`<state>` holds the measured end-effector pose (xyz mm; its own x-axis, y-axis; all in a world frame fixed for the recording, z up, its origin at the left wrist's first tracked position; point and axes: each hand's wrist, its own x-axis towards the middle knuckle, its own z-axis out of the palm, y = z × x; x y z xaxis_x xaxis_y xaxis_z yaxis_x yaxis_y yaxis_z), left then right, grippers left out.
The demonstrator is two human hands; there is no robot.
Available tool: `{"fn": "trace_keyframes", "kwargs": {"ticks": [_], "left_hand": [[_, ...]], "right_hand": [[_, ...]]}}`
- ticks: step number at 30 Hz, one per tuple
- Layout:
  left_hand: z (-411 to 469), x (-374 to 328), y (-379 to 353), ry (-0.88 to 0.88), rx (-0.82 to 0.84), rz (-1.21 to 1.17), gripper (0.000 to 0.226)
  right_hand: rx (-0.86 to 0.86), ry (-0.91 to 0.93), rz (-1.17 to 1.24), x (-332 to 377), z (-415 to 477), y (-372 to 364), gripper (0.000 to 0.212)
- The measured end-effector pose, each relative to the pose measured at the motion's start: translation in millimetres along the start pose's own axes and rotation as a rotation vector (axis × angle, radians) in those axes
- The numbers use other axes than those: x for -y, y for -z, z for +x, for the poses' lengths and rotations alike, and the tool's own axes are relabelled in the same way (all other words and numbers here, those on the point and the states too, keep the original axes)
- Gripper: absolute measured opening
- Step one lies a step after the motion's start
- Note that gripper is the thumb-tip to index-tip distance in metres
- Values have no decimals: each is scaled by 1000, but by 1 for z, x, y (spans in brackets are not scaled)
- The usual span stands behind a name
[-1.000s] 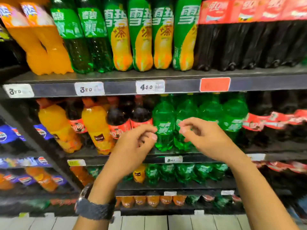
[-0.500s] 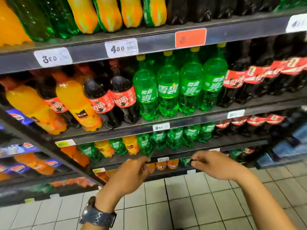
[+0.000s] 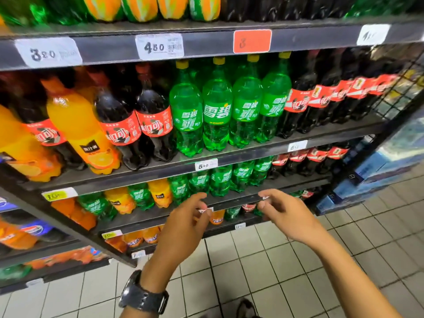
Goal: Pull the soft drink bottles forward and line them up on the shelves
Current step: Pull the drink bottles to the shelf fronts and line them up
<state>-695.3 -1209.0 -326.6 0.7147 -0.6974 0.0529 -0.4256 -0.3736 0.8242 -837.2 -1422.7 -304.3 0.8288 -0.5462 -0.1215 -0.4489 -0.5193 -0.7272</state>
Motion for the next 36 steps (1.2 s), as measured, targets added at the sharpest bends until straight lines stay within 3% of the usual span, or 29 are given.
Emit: {"fn": "trace_keyframes", "kwargs": {"ticks": [5,9,13,19,23,28,36], "left_hand": [[16,-30,6,-43,-111,-254,33],[38,-78,11,-134,-146,-364,39],[77,-155,10,-307,-218,-382,49],[119,-294,-12,-534,-351,-381,49],[142,-371,-16,-699,-429,-322,48],[160,-454,-12,-855,-617,-167,68],[170,-549,-8,-936,-921,285,85]], "right_hand": [[-180,47,275,18,3,33,21],[-209,140,483,29,6,61,31],[-288,292,549,47,27,117,40],[-411,594,583,82,42,238,36],[-507,767,522,94,44,312,49],[-726,891,276,108,40,395,69],[-966,976,-6,118,37,492,82]]}}
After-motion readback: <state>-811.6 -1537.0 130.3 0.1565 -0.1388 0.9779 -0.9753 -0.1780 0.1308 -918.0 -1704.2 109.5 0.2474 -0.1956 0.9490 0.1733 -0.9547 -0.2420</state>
